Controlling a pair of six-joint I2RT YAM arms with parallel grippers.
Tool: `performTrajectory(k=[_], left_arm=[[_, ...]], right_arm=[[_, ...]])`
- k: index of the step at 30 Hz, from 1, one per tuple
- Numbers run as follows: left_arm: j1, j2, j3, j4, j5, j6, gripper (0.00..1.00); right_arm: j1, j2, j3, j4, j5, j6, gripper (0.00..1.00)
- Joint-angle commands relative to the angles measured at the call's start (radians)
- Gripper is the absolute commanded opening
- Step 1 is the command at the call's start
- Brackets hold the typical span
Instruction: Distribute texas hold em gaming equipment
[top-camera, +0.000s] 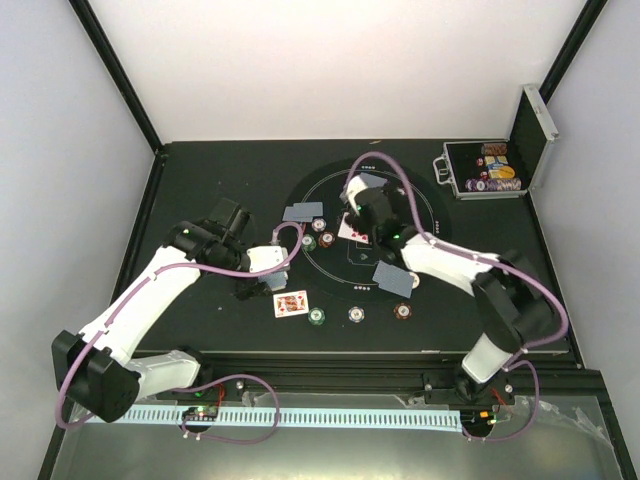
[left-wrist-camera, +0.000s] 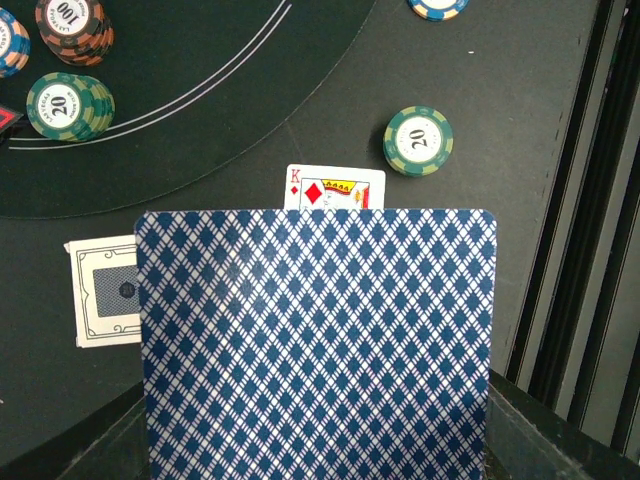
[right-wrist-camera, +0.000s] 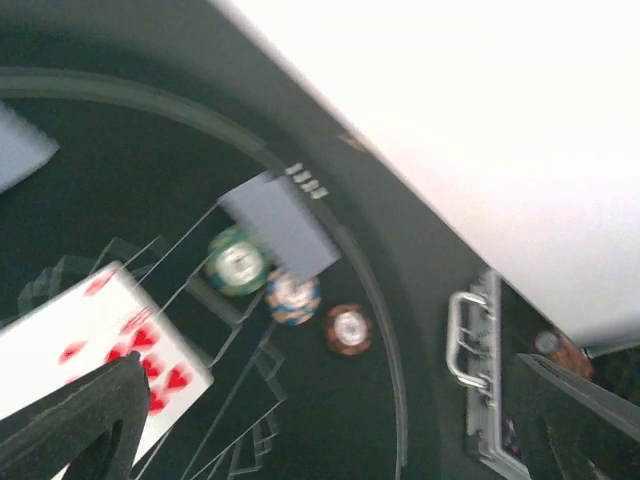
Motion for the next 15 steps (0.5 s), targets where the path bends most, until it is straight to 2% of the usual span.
performTrajectory(k=[1, 2, 3, 6, 10, 15], left_arm=[[0.002, -0.015, 0.05, -0.024, 0.001, -0.006, 0.02], [0.002, -0.015, 0.052, -0.023, 0.003, -0.007, 0.01], [0.002, -0.015, 0.054, -0.024, 0.006, -0.007, 0.02], [0.002, -0.014, 0.059, -0.024, 0.011, -0.006, 0.02], [0.002, -0.01, 0.062, -0.021, 0.018, -0.009, 0.02], [0.002, -0.01, 0.06, -0.013, 0.028, -0.007, 0.02]], right_arm=[[-0.07, -0.147, -0.005, 0.079, 0.129, 0.329, 1.0], [-0.095, -0.168, 0.016, 0.018, 0.136, 0.43, 1.0], [-0.128, -0.188, 0.047, -0.067, 0.075, 0.523, 1.0], [-0.258, -0.233, 0.119, -0.239, -0.311, 0.759, 1.0], [-0.301, -0.303, 0.041, -0.189, -0.705, 0.845, 1.0], [-0.259, -0.32, -0.039, -0.217, -0.98, 0.992, 1.0]])
